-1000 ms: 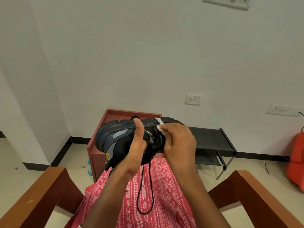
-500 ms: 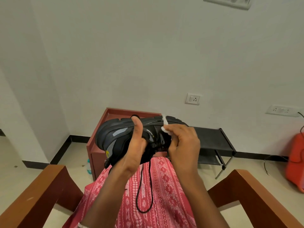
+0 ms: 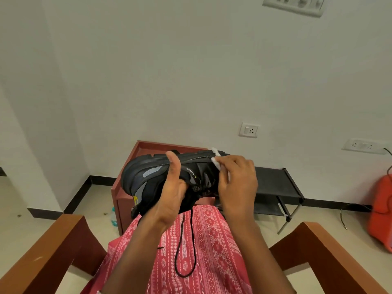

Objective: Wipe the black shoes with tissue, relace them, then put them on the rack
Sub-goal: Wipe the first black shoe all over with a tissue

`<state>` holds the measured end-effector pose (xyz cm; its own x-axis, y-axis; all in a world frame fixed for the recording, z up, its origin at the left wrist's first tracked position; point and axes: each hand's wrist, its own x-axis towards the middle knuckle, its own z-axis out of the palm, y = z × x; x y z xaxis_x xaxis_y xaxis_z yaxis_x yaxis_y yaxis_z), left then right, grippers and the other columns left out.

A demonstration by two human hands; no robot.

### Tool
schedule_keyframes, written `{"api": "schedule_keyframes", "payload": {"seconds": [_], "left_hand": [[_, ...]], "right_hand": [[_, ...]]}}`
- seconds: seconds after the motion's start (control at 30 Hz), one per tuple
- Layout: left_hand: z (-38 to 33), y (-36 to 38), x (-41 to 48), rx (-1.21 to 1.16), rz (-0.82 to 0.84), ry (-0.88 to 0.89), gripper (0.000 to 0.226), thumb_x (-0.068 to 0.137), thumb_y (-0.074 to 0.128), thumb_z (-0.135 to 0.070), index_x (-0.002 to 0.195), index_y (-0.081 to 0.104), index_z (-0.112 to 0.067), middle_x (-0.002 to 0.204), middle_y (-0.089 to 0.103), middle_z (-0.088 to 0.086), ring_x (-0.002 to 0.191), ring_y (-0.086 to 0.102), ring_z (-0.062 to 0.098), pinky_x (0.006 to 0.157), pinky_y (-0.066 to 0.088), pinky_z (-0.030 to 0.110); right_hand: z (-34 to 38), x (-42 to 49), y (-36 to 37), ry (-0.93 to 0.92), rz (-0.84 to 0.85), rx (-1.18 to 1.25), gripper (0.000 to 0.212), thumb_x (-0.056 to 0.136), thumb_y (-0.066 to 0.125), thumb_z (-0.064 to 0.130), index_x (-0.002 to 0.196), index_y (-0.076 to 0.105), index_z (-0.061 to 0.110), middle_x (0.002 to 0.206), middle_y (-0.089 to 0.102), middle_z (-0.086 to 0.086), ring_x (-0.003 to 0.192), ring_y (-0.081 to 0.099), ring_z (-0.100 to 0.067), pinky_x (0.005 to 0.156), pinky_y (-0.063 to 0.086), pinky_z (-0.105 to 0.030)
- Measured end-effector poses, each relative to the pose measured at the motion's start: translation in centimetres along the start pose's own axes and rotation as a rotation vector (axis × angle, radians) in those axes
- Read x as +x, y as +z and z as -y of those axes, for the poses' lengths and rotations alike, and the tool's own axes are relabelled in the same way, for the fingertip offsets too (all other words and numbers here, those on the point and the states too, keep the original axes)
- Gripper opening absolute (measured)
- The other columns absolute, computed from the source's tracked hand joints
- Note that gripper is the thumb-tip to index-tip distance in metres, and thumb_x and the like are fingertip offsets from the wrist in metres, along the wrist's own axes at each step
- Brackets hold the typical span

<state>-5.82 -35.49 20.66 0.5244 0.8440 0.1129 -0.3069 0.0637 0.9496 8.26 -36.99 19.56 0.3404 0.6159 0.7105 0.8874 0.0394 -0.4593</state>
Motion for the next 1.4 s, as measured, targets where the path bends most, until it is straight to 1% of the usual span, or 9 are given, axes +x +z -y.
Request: {"api": "schedule_keyframes", "payload": {"seconds": [0.13, 0.2, 0.27, 0.37, 0.47, 0.53, 1.0, 1.2, 1.4], "left_hand": [[-0.3, 0.1, -0.4, 0.005, 0.031, 0.005, 0.099, 0.073, 0.013, -0.083, 0.130, 0.061, -0.018, 0.126, 0.069, 0.008, 0.120, 0.063, 0.018, 0.107, 0.043, 0.040], [-0.8, 0.3, -0.6, 0.014, 0.028, 0.022, 0.099, 0.074, 0.012, -0.077, 0.105, 0.075, -0.007, 0.095, 0.075, 0.021, 0.089, 0.073, 0.015, 0.091, 0.055, 0.033], [-0.9, 0.3, -0.7, 0.011, 0.023, 0.045, 0.097, 0.074, 0.011, -0.071, 0.075, 0.074, 0.003, 0.055, 0.056, 0.020, 0.055, 0.062, 0.015, 0.066, 0.056, 0.018], [-0.6, 0.2, -0.3, -0.018, 0.008, 0.022, 0.095, 0.072, 0.010, -0.076, 0.094, 0.073, -0.008, 0.082, 0.076, 0.008, 0.082, 0.074, 0.015, 0.072, 0.057, 0.022], [-0.4, -0.1, -0.1, -0.037, 0.012, 0.016, 0.104, 0.072, 0.011, -0.081, 0.129, 0.061, -0.010, 0.121, 0.071, 0.010, 0.117, 0.065, 0.020, 0.105, 0.048, 0.040], [-0.1, -0.3, 0.1, -0.050, 0.009, 0.033, 0.107, 0.072, 0.014, -0.088, 0.137, 0.056, -0.013, 0.132, 0.066, 0.008, 0.126, 0.059, 0.020, 0.114, 0.037, 0.045], [-0.5, -0.4, 0.1, -0.279, -0.093, 0.037, 0.108, 0.078, 0.013, -0.084, 0.122, 0.067, -0.002, 0.122, 0.068, 0.022, 0.119, 0.063, 0.031, 0.101, 0.046, 0.043], [-0.8, 0.2, 0.3, -0.491, -0.204, 0.072, 0.105, 0.082, 0.018, -0.085, 0.128, 0.061, -0.001, 0.126, 0.066, 0.021, 0.118, 0.064, 0.031, 0.099, 0.046, 0.044], [-1.4, 0.4, 0.4, -0.558, -0.288, 0.001, 0.055, 0.095, 0.047, -0.048, 0.116, 0.069, -0.002, 0.118, 0.069, 0.022, 0.108, 0.068, 0.035, 0.098, 0.050, 0.048]], "right_hand": [[0.9, -1.4, -0.7, 0.008, 0.044, 0.172, 0.026, 0.089, 0.068, 0.002, 0.107, 0.075, 0.019, 0.102, 0.068, 0.009, 0.096, 0.057, -0.004, 0.081, 0.051, -0.022], [2.6, -2.4, -1.4, -0.009, 0.132, 0.367, 0.025, 0.091, 0.067, 0.002, 0.106, 0.075, 0.021, 0.100, 0.068, 0.014, 0.096, 0.063, -0.004, 0.082, 0.052, -0.018], [3.9, -3.2, -2.0, -0.050, 0.139, 0.465, 0.026, 0.092, 0.066, 0.000, 0.106, 0.076, 0.020, 0.099, 0.069, 0.016, 0.098, 0.065, -0.005, 0.083, 0.052, -0.018], [3.4, -3.0, -1.3, -0.072, 0.081, 0.394, 0.031, 0.089, 0.069, -0.002, 0.107, 0.076, 0.022, 0.101, 0.069, 0.016, 0.098, 0.062, -0.004, 0.084, 0.049, -0.015], [1.5, -2.1, -0.1, -0.113, -0.057, 0.139, 0.031, 0.083, 0.073, -0.004, 0.109, 0.076, 0.014, 0.102, 0.068, 0.004, 0.096, 0.054, -0.006, 0.088, 0.041, -0.008], [0.5, -1.7, 0.4, -0.120, -0.118, 0.045, 0.029, 0.083, 0.074, -0.004, 0.109, 0.075, 0.009, 0.103, 0.068, -0.002, 0.098, 0.056, -0.015, 0.088, 0.048, -0.019], [2.5, -7.8, 1.6, 0.028, -0.081, 0.349, 0.024, 0.095, 0.062, 0.002, 0.112, 0.060, 0.019, 0.108, 0.053, 0.011, 0.098, 0.055, 0.001, 0.079, 0.044, -0.008], [2.6, -7.3, 1.6, -0.049, -0.044, 0.379, 0.021, 0.095, 0.061, 0.002, 0.111, 0.064, 0.016, 0.107, 0.057, 0.011, 0.098, 0.061, -0.009, 0.079, 0.053, -0.025], [1.1, -2.7, 1.7, -0.034, -0.164, 0.328, 0.019, 0.093, 0.062, -0.003, 0.105, 0.067, 0.010, 0.104, 0.058, 0.004, 0.095, 0.060, -0.013, 0.079, 0.053, -0.030]]}}
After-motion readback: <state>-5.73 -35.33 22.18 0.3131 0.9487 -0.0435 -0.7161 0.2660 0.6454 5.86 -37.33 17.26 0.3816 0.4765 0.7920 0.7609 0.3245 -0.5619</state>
